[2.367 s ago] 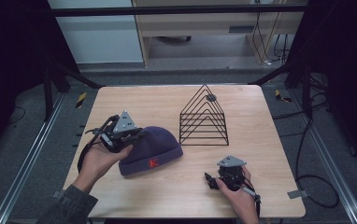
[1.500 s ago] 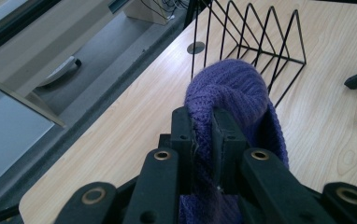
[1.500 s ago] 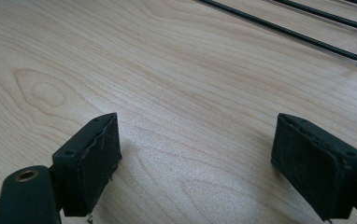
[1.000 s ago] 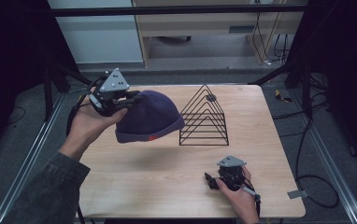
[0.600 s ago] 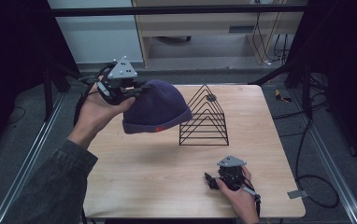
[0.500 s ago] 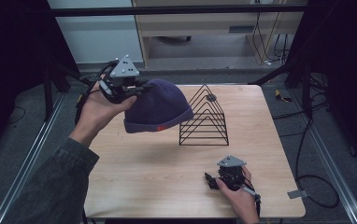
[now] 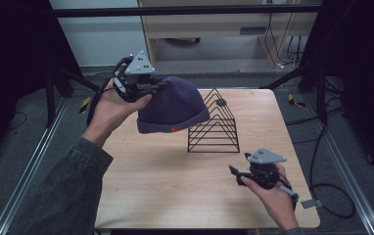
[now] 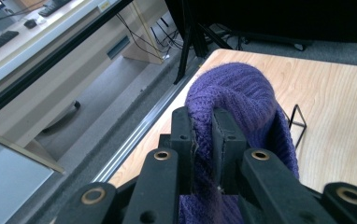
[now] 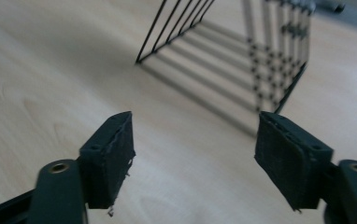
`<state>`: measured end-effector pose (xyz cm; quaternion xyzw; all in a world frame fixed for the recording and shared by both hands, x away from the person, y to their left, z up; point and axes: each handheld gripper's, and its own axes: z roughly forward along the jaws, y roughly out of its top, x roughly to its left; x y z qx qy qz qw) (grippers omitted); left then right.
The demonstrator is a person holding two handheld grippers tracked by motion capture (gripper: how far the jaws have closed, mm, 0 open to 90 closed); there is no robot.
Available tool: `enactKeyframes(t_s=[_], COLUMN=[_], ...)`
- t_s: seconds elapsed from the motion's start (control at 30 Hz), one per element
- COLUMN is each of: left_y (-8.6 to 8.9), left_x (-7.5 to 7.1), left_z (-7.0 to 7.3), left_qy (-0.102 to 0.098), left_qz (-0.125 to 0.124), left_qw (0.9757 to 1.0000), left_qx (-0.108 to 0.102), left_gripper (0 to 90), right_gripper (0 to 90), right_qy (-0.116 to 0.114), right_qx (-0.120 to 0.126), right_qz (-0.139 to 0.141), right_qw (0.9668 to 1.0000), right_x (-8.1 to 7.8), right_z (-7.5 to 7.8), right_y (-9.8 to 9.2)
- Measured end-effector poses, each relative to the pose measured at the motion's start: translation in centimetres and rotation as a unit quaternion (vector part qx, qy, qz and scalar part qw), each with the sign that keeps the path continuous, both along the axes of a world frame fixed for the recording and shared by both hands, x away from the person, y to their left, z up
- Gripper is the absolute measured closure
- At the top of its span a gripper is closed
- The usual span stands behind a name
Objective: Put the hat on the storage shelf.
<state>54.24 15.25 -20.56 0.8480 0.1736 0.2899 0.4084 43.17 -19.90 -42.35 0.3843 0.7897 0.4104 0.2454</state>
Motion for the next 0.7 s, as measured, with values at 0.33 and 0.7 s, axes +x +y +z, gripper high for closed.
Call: enactKeyframes(t_s=[0.33, 0.7], left_y=[-0.8, -2.8], left_x=[0.5, 1.4], left_z=[1.4, 1.6], left_qy=[-0.005, -0.007], left_qz=[-0.007, -0.019], left_qw=[0.9999, 0.9997], left_qx=[-0.015, -0.011], left_gripper=[80.7, 80.7], right_gripper=[50.0, 56.7], right_qy=[-0.043, -0.062], right_qx=[-0.005, 0.005], right_qz=[0.020, 0.055], right_qw=[0.9988, 0.9966], right_x=[4.3, 8.2], right_z=[8.0, 12.4], right_y=[-0.2, 2.2])
